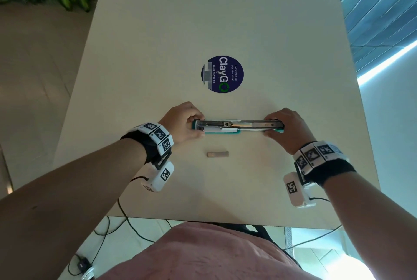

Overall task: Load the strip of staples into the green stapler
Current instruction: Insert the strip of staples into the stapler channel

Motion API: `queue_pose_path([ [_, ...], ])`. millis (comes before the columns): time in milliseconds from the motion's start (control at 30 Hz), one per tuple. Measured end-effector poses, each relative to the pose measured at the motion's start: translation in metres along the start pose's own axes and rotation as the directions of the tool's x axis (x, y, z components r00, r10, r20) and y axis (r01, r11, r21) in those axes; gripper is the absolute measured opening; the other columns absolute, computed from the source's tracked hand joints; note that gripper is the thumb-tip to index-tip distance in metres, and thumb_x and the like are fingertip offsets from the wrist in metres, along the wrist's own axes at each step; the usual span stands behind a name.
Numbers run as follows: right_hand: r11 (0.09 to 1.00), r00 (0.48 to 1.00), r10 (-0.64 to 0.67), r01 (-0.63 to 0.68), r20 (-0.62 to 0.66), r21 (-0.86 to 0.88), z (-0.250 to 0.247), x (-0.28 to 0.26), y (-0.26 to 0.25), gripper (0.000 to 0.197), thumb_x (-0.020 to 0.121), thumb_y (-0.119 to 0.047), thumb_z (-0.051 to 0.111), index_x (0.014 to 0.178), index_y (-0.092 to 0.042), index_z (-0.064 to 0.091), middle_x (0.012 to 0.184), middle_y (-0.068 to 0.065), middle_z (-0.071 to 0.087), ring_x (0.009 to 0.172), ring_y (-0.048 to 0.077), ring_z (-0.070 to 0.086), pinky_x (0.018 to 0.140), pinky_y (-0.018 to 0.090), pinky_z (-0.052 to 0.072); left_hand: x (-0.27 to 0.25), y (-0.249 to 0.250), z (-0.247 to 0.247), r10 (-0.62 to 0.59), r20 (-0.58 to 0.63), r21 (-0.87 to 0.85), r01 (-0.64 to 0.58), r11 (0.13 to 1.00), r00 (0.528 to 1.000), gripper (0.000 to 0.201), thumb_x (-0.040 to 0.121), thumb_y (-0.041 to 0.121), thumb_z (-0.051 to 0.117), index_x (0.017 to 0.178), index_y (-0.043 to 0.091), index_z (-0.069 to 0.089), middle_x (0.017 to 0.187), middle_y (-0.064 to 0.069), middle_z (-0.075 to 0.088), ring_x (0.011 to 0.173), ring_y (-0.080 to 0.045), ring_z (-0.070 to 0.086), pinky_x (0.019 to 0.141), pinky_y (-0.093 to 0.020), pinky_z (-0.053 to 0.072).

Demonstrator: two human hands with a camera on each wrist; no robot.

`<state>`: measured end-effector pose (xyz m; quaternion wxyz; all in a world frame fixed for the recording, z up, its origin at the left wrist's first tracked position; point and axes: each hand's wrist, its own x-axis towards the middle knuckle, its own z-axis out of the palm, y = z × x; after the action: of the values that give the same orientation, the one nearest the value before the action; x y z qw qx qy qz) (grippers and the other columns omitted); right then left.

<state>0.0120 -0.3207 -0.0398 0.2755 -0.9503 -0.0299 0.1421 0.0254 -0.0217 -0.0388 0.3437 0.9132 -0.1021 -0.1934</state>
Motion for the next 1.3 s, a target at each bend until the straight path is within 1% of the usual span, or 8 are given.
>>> queue_pose_path([
  [100, 1.0, 1.0, 0.002, -0.002, -0.01, 0.019, 0.001, 0.0, 0.0, 0.028, 0.075, -0.016, 0.073, 0.102, -0.018, 0.066, 0.094, 0.001, 0.056, 0.089, 0.017, 0.044, 0.08, 0.025, 0.032, -0.006, 0.008, 0.001, -0.002, -0.055, 0.032, 0.004, 0.999, 0.998, 0.044, 0.062, 0.02, 0.076, 0.101, 0.015, 0.056, 0.097, -0.004, 0.052, 0.088, -0.017, 0.051, 0.084, -0.036, 0.049],
  [200, 0.999, 1.0, 0.006, -0.005, -0.026, 0.044, 0.002, -0.002, 0.0, 0.028, 0.075, -0.015, 0.073, 0.102, -0.017, 0.066, 0.099, 0.005, 0.06, 0.089, 0.014, 0.042, 0.081, 0.025, 0.032, -0.025, 0.026, 0.007, 0.139, -0.131, 0.059, -0.132, 0.989, 0.982, 0.036, 0.065, 0.022, 0.071, 0.094, 0.016, 0.05, 0.092, 0.001, 0.047, 0.083, -0.015, 0.043, 0.076, -0.027, 0.041],
  [267, 0.999, 1.0, 0.01, -0.008, -0.026, 0.05, 0.003, -0.002, 0.001, 0.029, 0.075, -0.016, 0.073, 0.102, -0.018, 0.065, 0.1, 0.005, 0.06, 0.09, 0.014, 0.041, 0.081, 0.024, 0.032, -0.037, 0.036, 0.015, 0.212, -0.028, 0.102, -0.208, 0.973, 0.977, 0.033, 0.069, 0.029, 0.071, 0.094, 0.016, 0.054, 0.093, 0.001, 0.052, 0.086, -0.015, 0.046, 0.078, -0.024, 0.039],
  [433, 0.999, 1.0, 0.012, -0.012, -0.007, 0.053, 0.003, -0.001, 0.001, 0.027, 0.076, -0.017, 0.072, 0.102, -0.019, 0.065, 0.1, 0.004, 0.06, 0.092, 0.017, 0.045, 0.081, 0.024, 0.032, -0.044, 0.038, 0.041, 0.146, 0.234, 0.205, -0.196, 0.959, 0.961, 0.045, 0.076, 0.035, 0.069, 0.115, 0.016, 0.059, 0.109, -0.004, 0.056, 0.102, -0.016, 0.051, 0.09, -0.03, 0.042],
  [700, 0.997, 1.0, 0.016, -0.015, -0.014, 0.071, 0.004, -0.003, 0.002, 0.027, 0.077, -0.017, 0.07, 0.104, -0.019, 0.064, 0.103, 0.005, 0.061, 0.099, 0.024, 0.049, 0.084, 0.024, 0.033, -0.039, 0.036, 0.048, 0.174, 0.109, 0.176, -0.191, 0.966, 0.979, 0.013, 0.079, 0.022, 0.063, 0.09, 0.022, 0.068, 0.089, 0.003, 0.063, 0.083, -0.013, 0.059, 0.074, -0.036, 0.054],
  [867, 0.997, 1.0, 0.018, -0.017, -0.012, 0.076, 0.004, -0.004, 0.003, 0.026, 0.078, -0.018, 0.069, 0.104, -0.02, 0.064, 0.103, 0.004, 0.06, 0.093, 0.016, 0.044, 0.083, 0.024, 0.033, -0.021, 0.047, 0.021, 0.268, -0.137, 0.21, -0.236, 0.949, 0.954, 0.009, 0.076, 0.018, 0.062, 0.083, 0.021, 0.066, 0.081, 0.002, 0.063, 0.077, -0.015, 0.053, 0.067, -0.028, 0.045],
  [1033, 0.996, 1.0, 0.021, -0.02, -0.012, 0.084, 0.004, -0.002, 0.003, 0.026, 0.078, -0.018, 0.069, 0.104, -0.02, 0.064, 0.103, 0.003, 0.059, 0.094, 0.017, 0.044, 0.084, 0.024, 0.033, -0.001, 0.047, 0.008, 0.2, -0.04, 0.271, -0.182, 0.945, 0.979, 0.007, 0.074, 0.013, 0.062, 0.08, 0.016, 0.066, 0.078, -0.005, 0.063, 0.075, -0.02, 0.051, 0.066, -0.038, 0.049],
  [1300, 0.995, 1.0, 0.008, -0.005, -0.024, 0.101, 0.006, -0.002, 0.006, 0.027, 0.077, -0.017, 0.07, 0.102, -0.02, 0.064, 0.099, 0.002, 0.058, 0.092, 0.015, 0.041, 0.083, 0.025, 0.033, 0.008, 0.045, 0.002, 0.18, 0.046, 0.261, -0.186, 0.947, 0.983, 0.008, 0.078, 0.016, 0.063, 0.084, 0.014, 0.068, 0.083, -0.006, 0.065, 0.078, -0.02, 0.052, 0.07, -0.033, 0.045],
])
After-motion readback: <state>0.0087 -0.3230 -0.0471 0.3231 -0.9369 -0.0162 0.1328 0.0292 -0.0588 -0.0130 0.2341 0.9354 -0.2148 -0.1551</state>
